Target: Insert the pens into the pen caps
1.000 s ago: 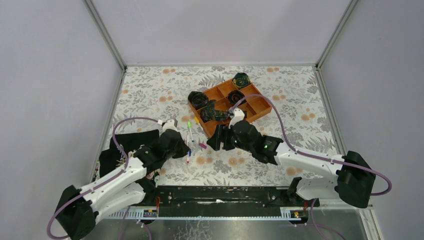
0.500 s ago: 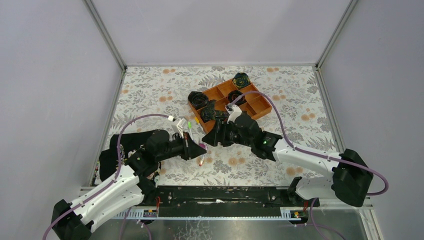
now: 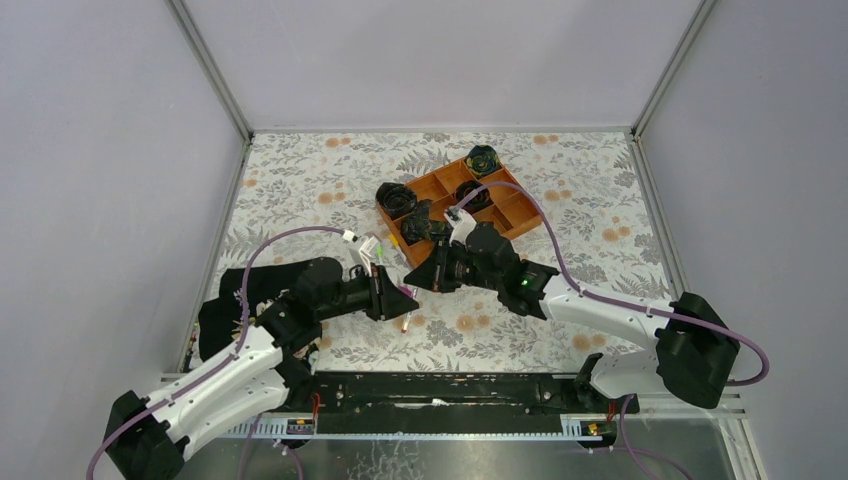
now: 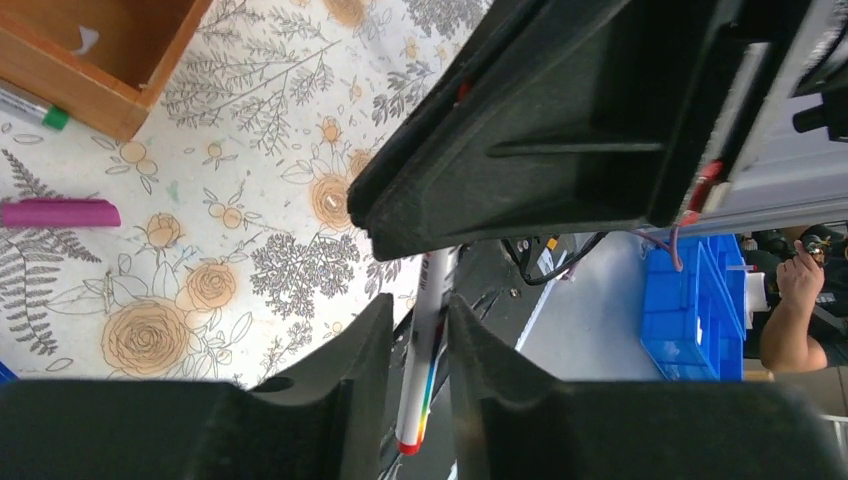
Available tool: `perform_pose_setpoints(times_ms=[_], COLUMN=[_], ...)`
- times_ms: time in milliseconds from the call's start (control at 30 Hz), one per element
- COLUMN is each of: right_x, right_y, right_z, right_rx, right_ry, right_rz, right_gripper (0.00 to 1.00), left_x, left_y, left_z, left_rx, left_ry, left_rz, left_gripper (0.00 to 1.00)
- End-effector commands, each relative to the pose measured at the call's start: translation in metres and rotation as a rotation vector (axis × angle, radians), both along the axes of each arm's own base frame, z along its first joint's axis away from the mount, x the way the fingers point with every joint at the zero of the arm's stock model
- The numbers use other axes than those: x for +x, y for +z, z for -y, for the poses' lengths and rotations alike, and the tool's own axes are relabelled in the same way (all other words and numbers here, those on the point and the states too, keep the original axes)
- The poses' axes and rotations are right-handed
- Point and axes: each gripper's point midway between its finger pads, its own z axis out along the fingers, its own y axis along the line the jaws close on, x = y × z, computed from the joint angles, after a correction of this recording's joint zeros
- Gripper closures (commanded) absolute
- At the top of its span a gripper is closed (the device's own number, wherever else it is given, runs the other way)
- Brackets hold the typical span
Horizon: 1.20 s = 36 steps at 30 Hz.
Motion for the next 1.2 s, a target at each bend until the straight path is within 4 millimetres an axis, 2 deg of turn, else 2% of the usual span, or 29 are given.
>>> perform_pose_setpoints(times_ms=[0,100,233,267,300,367,433,500,633,733,900,1000,1167], right_x=[0.001,0.001,0.003,0.005,0.008,0.012,0.014,0.013,0.008,0.002,-0.004,-0.003,0.001], right_y=[0.032,0.032,0.029,0.025,0.019,0.004,-0.010,-0.022,-0.044,-0.060,-0.084,-0.100,-0.125], right_z=[-0.011,-0.012,-0.012,-0.010,-0.008,-0.002,0.003,0.005,0.000,-0.008,-0.028,-0.034,-0.042], right_rx=[0.121,0.134,0.122,0.098,0.069,0.004,-0.058,-0.109,-0.185,-0.222,-0.262,-0.303,-0.363], right_ry=[0.015,0.015,0.010,0.005,-0.007,-0.036,-0.056,-0.066,-0.078,-0.068,-0.036,-0.026,-0.011], right_rz=[0.030,0.019,0.031,0.040,0.048,0.054,0.065,0.076,0.087,0.077,0.038,0.013,-0.001], right_gripper=[1.00,1.00,1.00,0.93,0.79,0.56,0.44,0.39,0.35,0.35,0.35,0.36,0.36], left_x=[-0.002,-0.002,0.002,0.006,0.012,0.028,0.046,0.062,0.088,0.107,0.136,0.143,0.144], left_y=[0.006,0.007,0.002,0.000,-0.001,-0.008,-0.011,-0.012,-0.010,-0.002,0.028,0.042,0.047], left_z=[0.009,0.010,0.007,0.004,0.000,-0.015,-0.037,-0.061,-0.102,-0.121,-0.152,-0.166,-0.176], left_rx=[-0.042,-0.040,-0.024,-0.009,0.008,0.081,0.171,0.240,0.258,0.228,0.289,0.360,0.388], left_ry=[-0.046,-0.052,-0.016,0.011,0.052,0.175,0.314,0.422,0.565,0.616,0.696,0.735,0.770], left_rz=[0.024,0.029,0.021,0.017,0.019,0.014,0.022,0.028,0.002,-0.006,0.093,0.163,0.212], left_gripper=[0.71,0.69,1.00,1.00,1.00,1.00,1.00,1.00,1.00,1.00,1.00,1.00,1.00])
